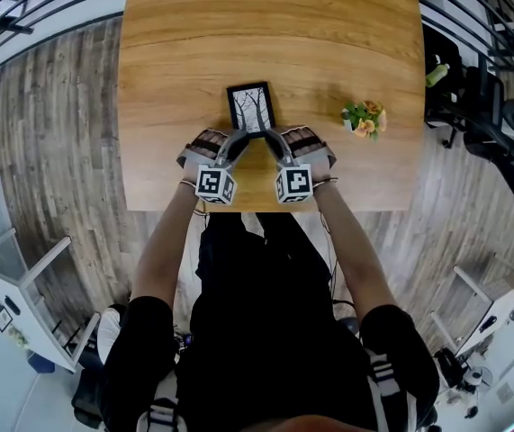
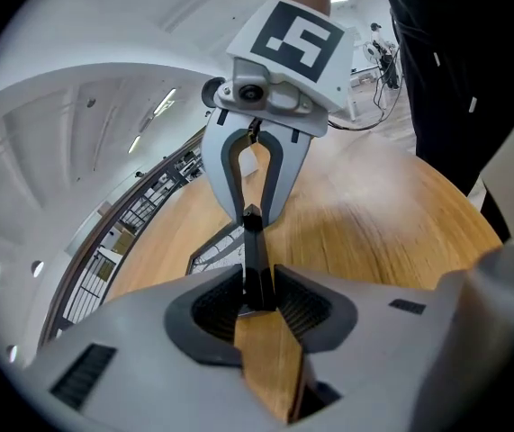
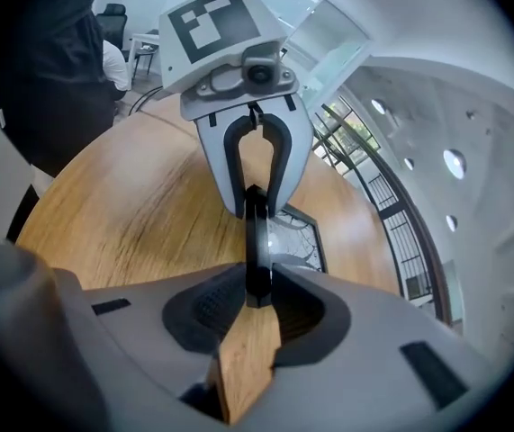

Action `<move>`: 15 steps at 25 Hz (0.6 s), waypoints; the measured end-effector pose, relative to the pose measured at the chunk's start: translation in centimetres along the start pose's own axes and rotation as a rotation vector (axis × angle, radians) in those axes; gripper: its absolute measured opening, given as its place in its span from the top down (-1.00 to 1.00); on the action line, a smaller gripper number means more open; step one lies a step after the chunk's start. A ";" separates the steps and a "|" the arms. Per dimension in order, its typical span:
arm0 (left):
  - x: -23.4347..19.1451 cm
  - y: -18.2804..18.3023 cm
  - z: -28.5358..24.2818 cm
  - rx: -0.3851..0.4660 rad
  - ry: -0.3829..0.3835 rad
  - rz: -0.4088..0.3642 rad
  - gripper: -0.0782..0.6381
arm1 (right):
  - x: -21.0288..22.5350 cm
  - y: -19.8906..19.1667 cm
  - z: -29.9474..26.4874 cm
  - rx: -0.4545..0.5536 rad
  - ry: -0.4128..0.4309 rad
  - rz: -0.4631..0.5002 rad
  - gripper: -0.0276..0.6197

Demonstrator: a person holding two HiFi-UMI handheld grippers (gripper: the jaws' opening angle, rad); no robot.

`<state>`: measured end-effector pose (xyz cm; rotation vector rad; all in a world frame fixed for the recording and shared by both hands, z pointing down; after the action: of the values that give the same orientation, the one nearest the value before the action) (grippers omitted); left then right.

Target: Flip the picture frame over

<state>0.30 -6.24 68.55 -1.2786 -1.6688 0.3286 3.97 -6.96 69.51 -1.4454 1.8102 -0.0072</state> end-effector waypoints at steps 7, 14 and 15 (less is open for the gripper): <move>-0.1 -1.3 -0.5 -0.045 -0.021 0.179 0.46 | -0.9 0.0 -1.3 -0.051 -0.018 -0.051 0.63; 0.4 -2.6 -0.7 -0.075 0.008 0.320 0.46 | -1.6 0.3 -2.0 -0.013 -0.011 -0.144 0.65; 0.4 -2.7 -0.7 -0.076 0.014 0.331 0.46 | -1.7 0.3 -2.0 -0.008 -0.010 -0.152 0.66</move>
<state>-0.74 -7.25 71.01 -1.6134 -1.4673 0.4546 2.62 -6.36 71.74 -1.5830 1.6900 -0.0702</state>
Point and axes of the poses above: the fingertips, and each gripper's own axes: z backward along the fingers, x to its right, y out of its top, the point moved 1 cm from there along z, backward along the fingers, and after that the axes turned 13 degrees about x, right-handed, at the moved point
